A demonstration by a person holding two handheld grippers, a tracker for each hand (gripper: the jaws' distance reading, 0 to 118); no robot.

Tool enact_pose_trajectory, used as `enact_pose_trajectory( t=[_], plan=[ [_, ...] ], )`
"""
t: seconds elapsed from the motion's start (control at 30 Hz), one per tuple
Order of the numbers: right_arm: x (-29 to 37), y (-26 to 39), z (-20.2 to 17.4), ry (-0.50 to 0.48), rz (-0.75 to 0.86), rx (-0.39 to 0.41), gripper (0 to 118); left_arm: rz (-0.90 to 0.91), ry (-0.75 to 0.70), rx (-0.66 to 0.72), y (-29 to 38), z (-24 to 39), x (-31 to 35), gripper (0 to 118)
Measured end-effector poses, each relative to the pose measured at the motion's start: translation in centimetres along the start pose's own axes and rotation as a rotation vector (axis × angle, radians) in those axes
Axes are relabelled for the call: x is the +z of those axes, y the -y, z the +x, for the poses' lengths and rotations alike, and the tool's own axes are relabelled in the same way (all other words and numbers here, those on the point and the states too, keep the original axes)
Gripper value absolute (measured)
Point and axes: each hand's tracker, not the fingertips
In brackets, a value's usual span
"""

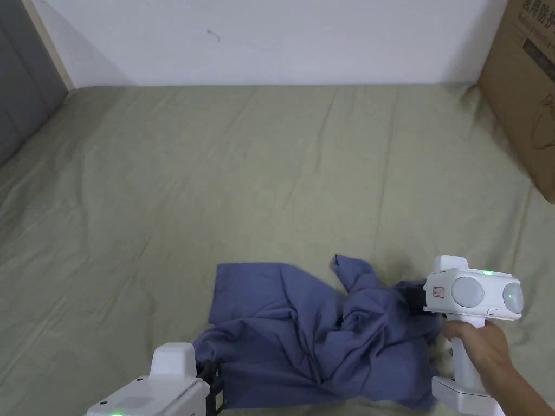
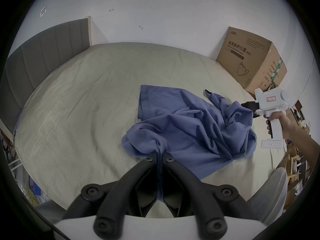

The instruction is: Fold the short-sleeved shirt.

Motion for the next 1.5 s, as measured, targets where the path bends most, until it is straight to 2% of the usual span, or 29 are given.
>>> enact_pose_trajectory(
  t=[0.03,0.17,0.3,0.43,0.63,0.83,1.17,1.33,1.5],
  plan=[
    [0.6,0.1,-0.5,0.01,0.026,0.025,5,-0.001,0.001,0.0,0.0,-0.1,0.1,2],
    [2.3,0.1,-0.4,0.036,0.08,0.106,5,0.01,0.018,0.019,-0.2,-0.3,0.6,2],
    [7.9,0.0,0.5,-0.01,0.198,0.085,5,0.052,0.07,0.081,-1.7,-0.1,2.3,2],
    [14.9,-1.0,1.9,-0.001,0.334,0.108,5,0.119,0.105,0.12,-4.9,-1.0,3.2,2],
    [24.3,-4.3,3.4,-0.001,0.488,0.077,5,0.28,0.075,0.123,-14.6,-2.9,6.0,2],
    [29.6,-9.5,4.4,-0.028,0.612,0.003,5,0.42,-0.036,0.038,-26.3,-3.7,9.0,2],
    [32.9,-17.8,4.1,0.0,0.782,-0.072,5,0.535,-0.118,0.056,-40.5,-3.8,10.3,2],
    [31.9,-19.6,3.1,0.013,0.806,-0.074,5,0.561,-0.171,0.033,-43.0,-3.4,8.3,2],
    [28.1,-19.1,2.0,0.058,0.773,-0.029,5,0.521,-0.217,-0.013,-41.7,-4.2,4.7,2]
  ],
)
